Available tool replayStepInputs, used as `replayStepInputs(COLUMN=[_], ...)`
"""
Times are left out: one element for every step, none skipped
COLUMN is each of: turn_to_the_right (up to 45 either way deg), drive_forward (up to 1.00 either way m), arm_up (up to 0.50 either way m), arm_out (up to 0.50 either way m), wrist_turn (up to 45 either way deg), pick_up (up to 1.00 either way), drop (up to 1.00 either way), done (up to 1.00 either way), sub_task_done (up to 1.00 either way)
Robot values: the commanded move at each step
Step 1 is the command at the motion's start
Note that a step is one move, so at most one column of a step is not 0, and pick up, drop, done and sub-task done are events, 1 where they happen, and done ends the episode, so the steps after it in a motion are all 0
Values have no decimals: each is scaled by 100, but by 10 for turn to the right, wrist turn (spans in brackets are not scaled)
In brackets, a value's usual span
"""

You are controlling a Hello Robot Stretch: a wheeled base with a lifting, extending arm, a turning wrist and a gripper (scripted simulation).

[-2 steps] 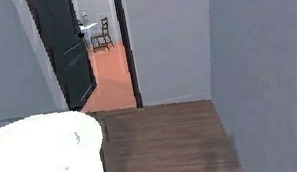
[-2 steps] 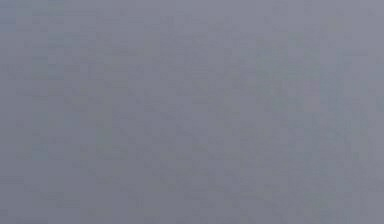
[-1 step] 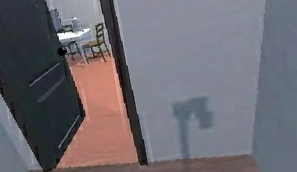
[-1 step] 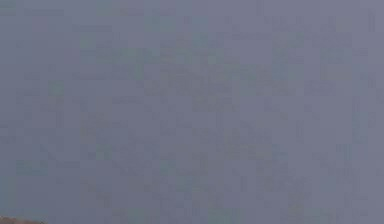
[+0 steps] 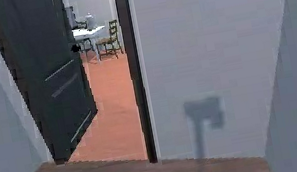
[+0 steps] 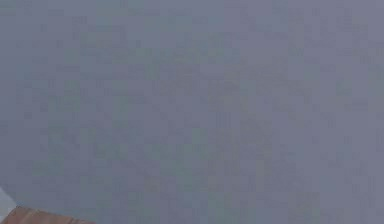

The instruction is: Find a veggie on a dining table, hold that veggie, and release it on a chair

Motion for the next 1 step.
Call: replayStepInputs(turn_to_the_right=[0], drive_forward=[55], arm_up=[0], arm_out=[0], wrist_turn=[0], pick_up=[0], drop=[0], done=[0], sub_task_done=[0])
